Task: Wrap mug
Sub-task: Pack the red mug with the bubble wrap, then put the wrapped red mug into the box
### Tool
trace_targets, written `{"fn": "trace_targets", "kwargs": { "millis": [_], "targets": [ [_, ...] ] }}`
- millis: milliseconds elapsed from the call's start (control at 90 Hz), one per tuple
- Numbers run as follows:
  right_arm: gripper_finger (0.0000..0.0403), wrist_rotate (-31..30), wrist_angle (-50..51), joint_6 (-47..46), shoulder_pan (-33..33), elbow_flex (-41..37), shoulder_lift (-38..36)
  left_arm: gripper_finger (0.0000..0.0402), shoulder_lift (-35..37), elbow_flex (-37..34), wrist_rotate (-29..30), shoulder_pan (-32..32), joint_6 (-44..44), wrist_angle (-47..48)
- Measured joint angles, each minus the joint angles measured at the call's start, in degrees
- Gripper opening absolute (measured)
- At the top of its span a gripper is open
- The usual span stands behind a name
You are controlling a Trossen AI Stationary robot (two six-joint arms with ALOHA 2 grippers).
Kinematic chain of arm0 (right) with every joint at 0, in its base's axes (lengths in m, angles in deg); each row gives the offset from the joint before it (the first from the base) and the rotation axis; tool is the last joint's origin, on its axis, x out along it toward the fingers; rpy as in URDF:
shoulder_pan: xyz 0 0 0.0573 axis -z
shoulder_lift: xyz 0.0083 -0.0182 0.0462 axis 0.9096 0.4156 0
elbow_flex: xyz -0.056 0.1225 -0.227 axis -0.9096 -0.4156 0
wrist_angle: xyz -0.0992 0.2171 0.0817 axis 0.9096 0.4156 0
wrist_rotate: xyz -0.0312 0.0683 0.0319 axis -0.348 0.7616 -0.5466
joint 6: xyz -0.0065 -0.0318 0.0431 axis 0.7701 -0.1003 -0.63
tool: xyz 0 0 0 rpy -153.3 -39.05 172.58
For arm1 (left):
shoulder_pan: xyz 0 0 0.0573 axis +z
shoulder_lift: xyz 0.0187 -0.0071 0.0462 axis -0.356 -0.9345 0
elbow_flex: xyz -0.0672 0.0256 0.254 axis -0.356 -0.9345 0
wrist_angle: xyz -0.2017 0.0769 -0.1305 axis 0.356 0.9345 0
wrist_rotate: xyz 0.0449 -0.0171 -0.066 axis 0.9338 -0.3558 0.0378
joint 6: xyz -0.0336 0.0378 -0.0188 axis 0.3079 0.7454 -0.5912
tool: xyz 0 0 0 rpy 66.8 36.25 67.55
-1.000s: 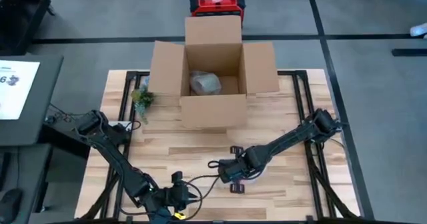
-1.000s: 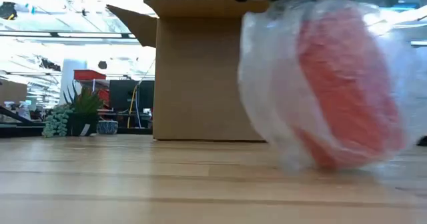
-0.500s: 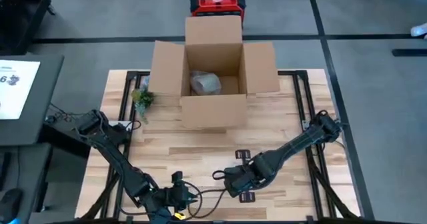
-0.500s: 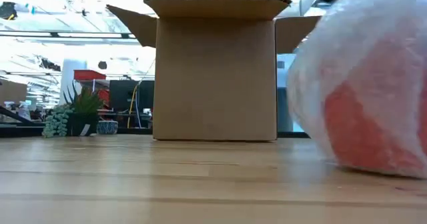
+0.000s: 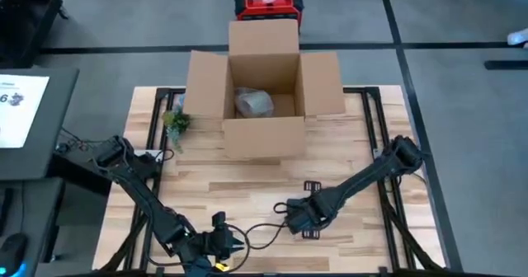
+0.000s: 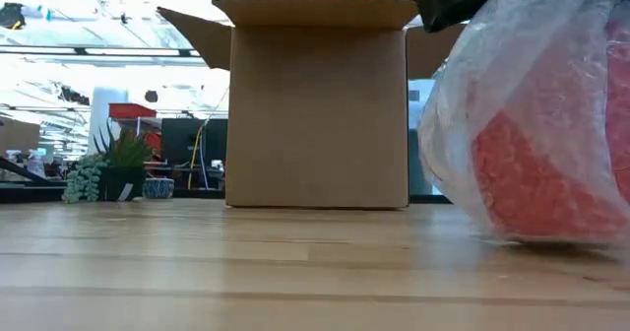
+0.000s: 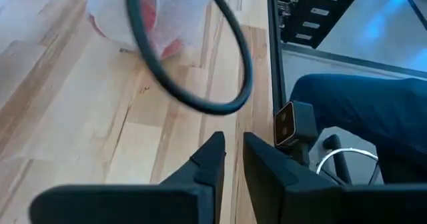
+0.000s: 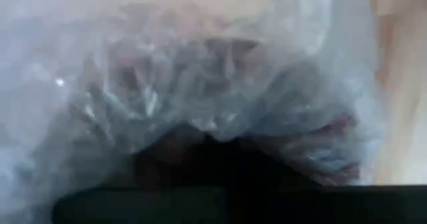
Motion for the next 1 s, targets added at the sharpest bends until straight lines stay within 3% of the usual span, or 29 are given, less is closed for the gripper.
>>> {"fn": "trace_targets", "kwargs": {
  "millis": [400, 544, 689, 856, 1000],
  "targets": [
    [0.0, -3.6, 14.7, 9.0, -3.4, 20.5, -0.6, 0.0036, 0.0, 0.0, 0.0, 0.0, 0.0, 0.0],
    [0.001, -3.2, 15.6, 9.6, -6.2, 24.7, -0.6, 0.0036, 0.0, 0.0, 0.0, 0.0, 0.0, 0.0],
    [0.0068, -1.4, 14.9, 9.0, -9.2, 24.3, -0.4, 0.0036, 0.0, 0.0, 0.0, 0.0, 0.4, 0.0],
    [0.0164, -7.7, 12.0, 7.4, -9.9, 18.1, -0.3, 0.0036, 0.0, 0.0, 0.0, 0.0, 0.8, 0.0],
    [0.0221, -7.7, 7.0, 7.3, -8.2, 11.0, -0.4, 0.0036, 0.0, 0.0, 0.0, 0.1, 0.6, 0.0]
  ]
}}
